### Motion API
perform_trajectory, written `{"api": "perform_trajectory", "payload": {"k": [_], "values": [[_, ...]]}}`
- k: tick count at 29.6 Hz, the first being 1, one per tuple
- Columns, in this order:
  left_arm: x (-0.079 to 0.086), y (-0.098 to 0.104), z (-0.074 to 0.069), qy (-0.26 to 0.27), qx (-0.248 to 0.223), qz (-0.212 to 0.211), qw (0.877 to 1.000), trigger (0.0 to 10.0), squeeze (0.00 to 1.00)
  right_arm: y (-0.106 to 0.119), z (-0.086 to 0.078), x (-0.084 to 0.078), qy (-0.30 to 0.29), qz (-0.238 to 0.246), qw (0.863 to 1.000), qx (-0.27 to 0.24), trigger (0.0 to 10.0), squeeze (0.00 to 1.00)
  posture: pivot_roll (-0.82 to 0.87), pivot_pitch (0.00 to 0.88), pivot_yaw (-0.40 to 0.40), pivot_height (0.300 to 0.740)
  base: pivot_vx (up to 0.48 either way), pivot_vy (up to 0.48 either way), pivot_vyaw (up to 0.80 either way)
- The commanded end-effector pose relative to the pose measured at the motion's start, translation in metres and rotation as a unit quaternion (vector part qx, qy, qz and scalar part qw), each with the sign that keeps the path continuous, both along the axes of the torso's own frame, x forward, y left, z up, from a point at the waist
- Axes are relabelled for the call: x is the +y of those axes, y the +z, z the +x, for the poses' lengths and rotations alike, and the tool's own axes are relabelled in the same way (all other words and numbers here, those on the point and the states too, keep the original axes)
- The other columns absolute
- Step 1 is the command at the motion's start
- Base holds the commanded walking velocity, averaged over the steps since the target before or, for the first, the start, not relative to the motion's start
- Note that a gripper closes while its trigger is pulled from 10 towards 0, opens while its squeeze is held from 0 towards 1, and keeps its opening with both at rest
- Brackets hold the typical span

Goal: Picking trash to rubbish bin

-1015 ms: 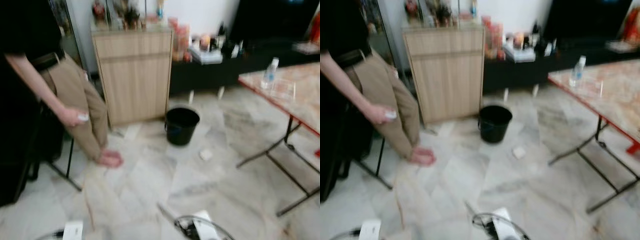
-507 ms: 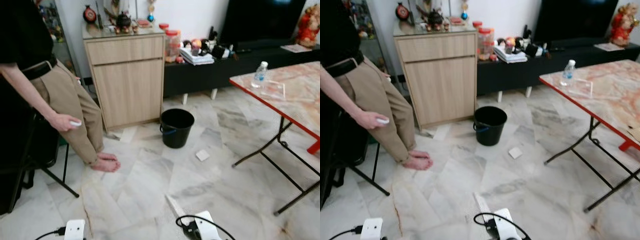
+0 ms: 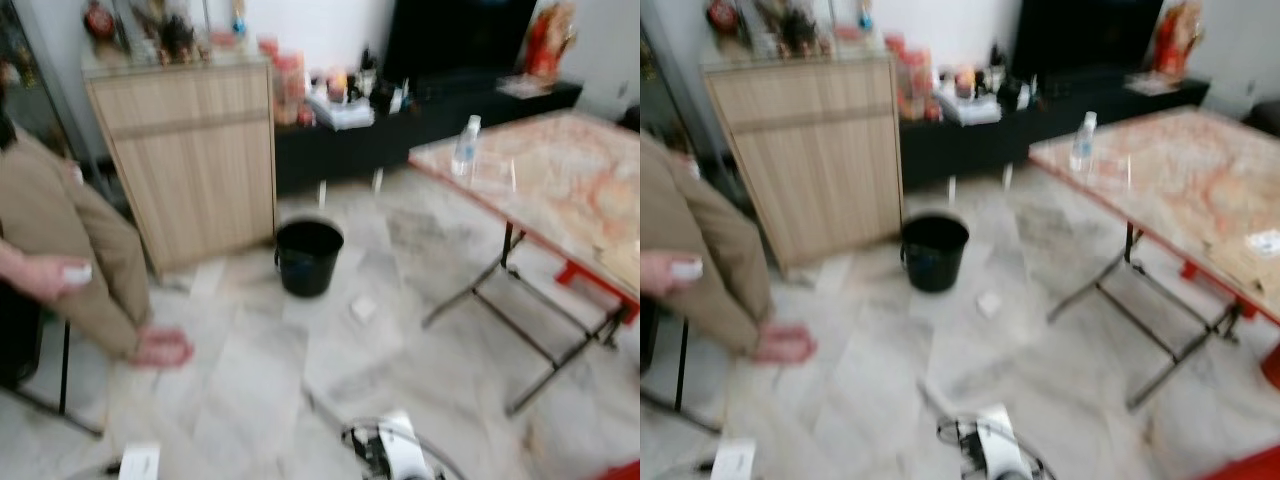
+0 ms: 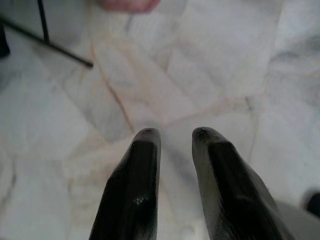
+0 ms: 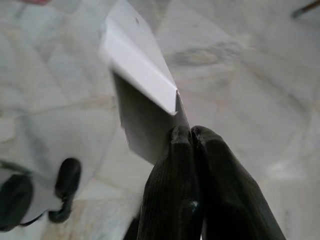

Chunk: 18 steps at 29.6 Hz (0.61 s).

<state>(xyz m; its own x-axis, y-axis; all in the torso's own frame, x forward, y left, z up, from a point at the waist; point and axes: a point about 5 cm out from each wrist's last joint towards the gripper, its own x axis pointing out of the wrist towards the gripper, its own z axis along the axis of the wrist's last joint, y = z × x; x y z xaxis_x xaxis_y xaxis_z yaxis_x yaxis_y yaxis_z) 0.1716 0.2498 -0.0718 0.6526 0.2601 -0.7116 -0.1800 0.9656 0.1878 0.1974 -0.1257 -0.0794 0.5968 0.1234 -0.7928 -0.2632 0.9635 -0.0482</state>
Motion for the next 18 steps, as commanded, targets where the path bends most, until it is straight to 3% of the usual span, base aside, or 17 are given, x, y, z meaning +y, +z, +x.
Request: {"api": "perform_trajectory", "payload": {"k": [1, 18], "values": [[-0.0074, -0.0032, -0.0017, -0.002, 0.006, -0.010, 1.000, 10.0, 0.00, -0.0011, -0.0016, -0.0102, -0.010, -0.009, 1.000, 0.003, 10.0, 0.00, 0.04, 0.000, -0.030, 0.740, 0.356, 0.000, 0.00], [-0.0084, -0.0039, -0.0027, -0.003, 0.007, -0.011, 1.000, 10.0, 0.00, -0.0009, -0.0016, -0.0126, 0.010, -0.032, 0.999, -0.006, 10.0, 0.00, 0.05, 0.000, -0.030, 0.740, 0.359, 0.000, 0.05]]}}
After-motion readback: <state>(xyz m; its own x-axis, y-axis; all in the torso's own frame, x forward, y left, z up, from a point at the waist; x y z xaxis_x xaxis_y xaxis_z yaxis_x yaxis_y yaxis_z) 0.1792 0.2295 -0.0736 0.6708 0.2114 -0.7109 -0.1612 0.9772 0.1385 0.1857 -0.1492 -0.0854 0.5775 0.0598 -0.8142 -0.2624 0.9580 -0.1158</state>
